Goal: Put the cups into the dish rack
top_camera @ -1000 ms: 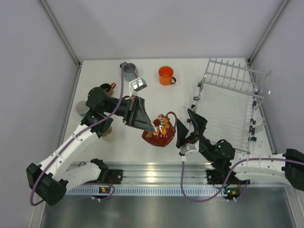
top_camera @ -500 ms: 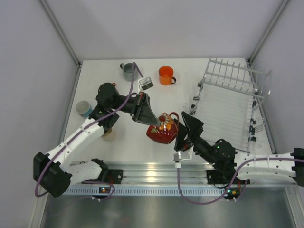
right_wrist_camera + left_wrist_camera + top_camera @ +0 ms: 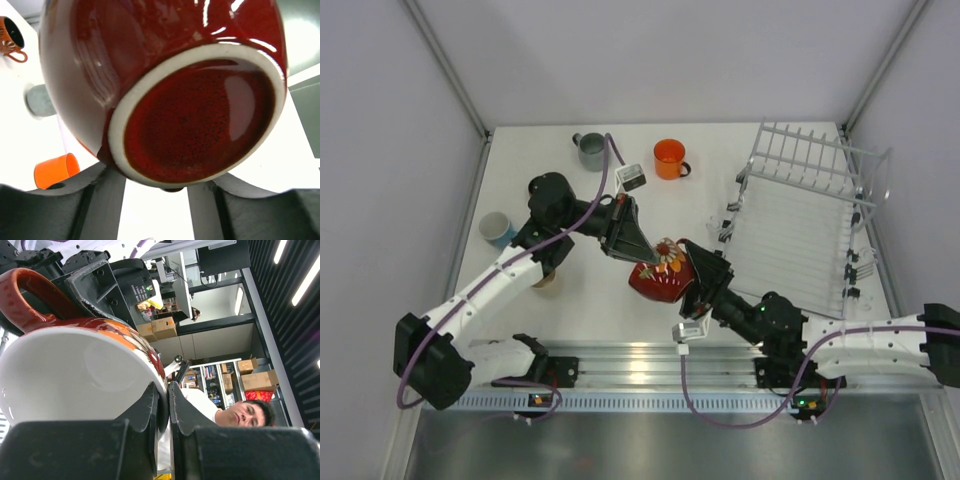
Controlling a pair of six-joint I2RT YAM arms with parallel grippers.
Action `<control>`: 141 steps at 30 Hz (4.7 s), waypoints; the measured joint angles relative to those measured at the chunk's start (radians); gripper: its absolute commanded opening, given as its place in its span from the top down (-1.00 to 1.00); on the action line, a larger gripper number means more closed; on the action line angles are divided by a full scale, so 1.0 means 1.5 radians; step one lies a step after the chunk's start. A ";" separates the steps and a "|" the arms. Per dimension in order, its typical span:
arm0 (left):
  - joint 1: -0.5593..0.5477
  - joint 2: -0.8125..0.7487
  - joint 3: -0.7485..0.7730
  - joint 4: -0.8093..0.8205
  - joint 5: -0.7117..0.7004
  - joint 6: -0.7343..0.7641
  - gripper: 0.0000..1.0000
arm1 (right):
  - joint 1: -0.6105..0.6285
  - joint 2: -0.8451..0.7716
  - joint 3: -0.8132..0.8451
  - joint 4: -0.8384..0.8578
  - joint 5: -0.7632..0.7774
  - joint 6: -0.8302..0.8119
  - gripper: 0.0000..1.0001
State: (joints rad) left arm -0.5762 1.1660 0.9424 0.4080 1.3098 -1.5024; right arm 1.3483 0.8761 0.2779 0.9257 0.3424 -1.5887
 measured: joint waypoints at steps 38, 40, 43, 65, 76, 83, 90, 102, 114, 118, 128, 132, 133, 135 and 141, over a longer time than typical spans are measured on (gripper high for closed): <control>0.033 0.190 0.025 0.035 0.009 -0.031 -0.04 | 0.009 0.214 -0.028 0.204 0.145 0.149 1.00; 0.037 0.190 0.025 0.035 0.007 -0.029 -0.17 | 0.009 0.222 -0.028 0.208 0.150 0.154 1.00; 0.047 0.190 0.026 0.034 0.005 -0.026 -0.32 | 0.009 0.230 -0.028 0.208 0.156 0.163 1.00; 0.298 0.281 0.332 -0.285 -0.267 0.304 -0.96 | 0.025 0.145 0.049 -0.025 0.245 0.476 1.00; 0.312 0.208 0.209 -0.509 -0.465 0.544 -0.96 | 0.019 0.051 0.310 -0.626 0.376 1.038 1.00; 0.300 0.058 0.129 -0.545 -0.520 0.607 -0.96 | -0.020 0.051 0.412 -1.059 0.388 1.423 1.00; 0.300 0.007 0.117 -0.542 -0.520 0.617 -0.96 | -0.145 0.052 0.453 -1.286 0.355 1.618 1.00; 0.300 -0.020 0.094 -0.547 -0.517 0.618 -0.96 | -0.440 0.031 0.391 -1.290 0.240 1.622 1.00; 0.300 -0.054 0.094 -0.548 -0.500 0.618 -0.96 | -0.622 0.059 0.333 -1.181 0.175 1.596 1.00; 0.300 -0.060 0.098 -0.562 -0.500 0.620 -0.96 | -0.660 0.069 0.332 -1.156 0.177 1.596 1.00; 0.300 -0.079 0.105 -0.571 -0.500 0.620 -0.96 | -0.709 0.073 0.290 -1.098 0.197 1.597 1.00; 0.300 -0.086 0.105 -0.572 -0.501 0.620 -0.96 | -0.719 0.073 0.266 -1.087 0.197 1.598 1.00; 0.300 -0.088 0.105 -0.572 -0.502 0.620 -0.96 | -0.721 0.073 0.260 -1.080 0.197 1.598 1.00; 0.300 -0.092 0.105 -0.573 -0.503 0.620 -0.96 | -0.723 0.073 0.256 -1.072 0.198 1.600 1.00; 0.300 -0.104 0.115 -0.583 -0.513 0.621 -0.96 | -0.731 0.075 0.250 -1.030 0.203 1.600 0.95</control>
State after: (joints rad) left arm -0.1268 1.0100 1.1149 -0.4671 0.5400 -0.5716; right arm 0.2520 0.9886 0.6529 -0.6201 0.6464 0.8116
